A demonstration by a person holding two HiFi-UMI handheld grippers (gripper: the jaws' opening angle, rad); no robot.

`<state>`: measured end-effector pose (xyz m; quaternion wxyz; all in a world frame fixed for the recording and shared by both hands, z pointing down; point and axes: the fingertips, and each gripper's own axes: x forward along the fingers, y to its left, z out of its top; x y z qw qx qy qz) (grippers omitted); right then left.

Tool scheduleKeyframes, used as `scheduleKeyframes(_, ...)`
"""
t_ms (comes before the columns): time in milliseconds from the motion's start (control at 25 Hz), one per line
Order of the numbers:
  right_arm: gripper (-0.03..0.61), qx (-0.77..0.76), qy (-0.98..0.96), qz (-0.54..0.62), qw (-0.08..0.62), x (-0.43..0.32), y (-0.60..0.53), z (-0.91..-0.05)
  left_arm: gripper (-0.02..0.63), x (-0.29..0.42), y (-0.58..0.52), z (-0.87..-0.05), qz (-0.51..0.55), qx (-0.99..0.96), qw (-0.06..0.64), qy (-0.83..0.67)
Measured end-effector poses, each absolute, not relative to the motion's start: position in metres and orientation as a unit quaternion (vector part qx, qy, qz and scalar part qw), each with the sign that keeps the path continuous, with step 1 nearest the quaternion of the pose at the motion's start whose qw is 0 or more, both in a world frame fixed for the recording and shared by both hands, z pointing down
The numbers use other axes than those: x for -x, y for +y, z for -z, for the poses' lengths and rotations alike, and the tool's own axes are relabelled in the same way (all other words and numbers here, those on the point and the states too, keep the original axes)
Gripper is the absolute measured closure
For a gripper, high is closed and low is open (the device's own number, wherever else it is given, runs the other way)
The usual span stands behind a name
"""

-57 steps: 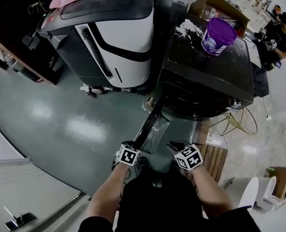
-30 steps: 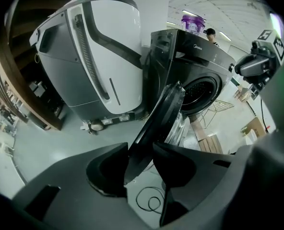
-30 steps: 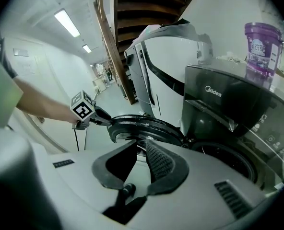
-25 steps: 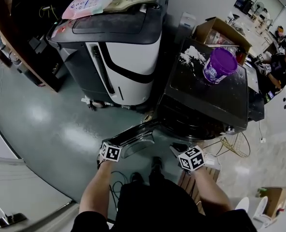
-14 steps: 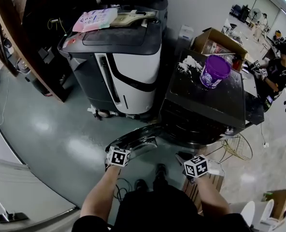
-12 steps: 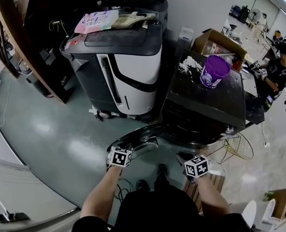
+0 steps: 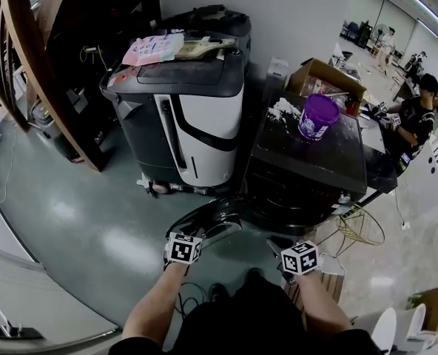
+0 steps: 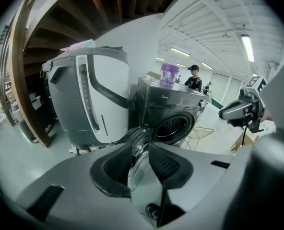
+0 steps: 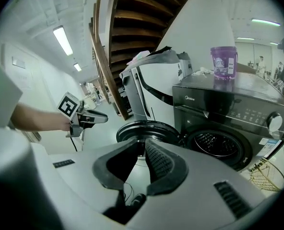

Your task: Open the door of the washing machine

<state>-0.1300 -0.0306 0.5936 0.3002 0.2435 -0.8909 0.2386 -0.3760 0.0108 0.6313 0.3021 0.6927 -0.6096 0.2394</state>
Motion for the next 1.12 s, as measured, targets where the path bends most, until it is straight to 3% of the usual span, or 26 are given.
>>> scheduleKeyframes(480,0.545,-0.246,-0.921,-0.197,0.229,0.112,-0.064,-0.517,0.5,0.35,-0.011,-0.533,-0.158,-0.696,0.241,-0.657)
scheduleKeyframes(680,0.561,-0.23,-0.938,-0.171,0.197,0.083,-0.066,-0.483,0.5,0.317,-0.027,-0.491,-0.144,-0.702,0.205,-0.667)
scheduleKeyframes(880,0.561,-0.22,-0.952,-0.139,0.159,0.06,-0.07,-0.444,0.5,0.279,-0.028,-0.443,-0.073,-0.707,0.212,-0.67)
scheduleKeyframes(1120,0.561,-0.196,-0.966,-0.117,0.126,0.044,-0.067,-0.416,0.499,0.235,-0.029,-0.406,-0.087,-0.722,0.147,-0.67)
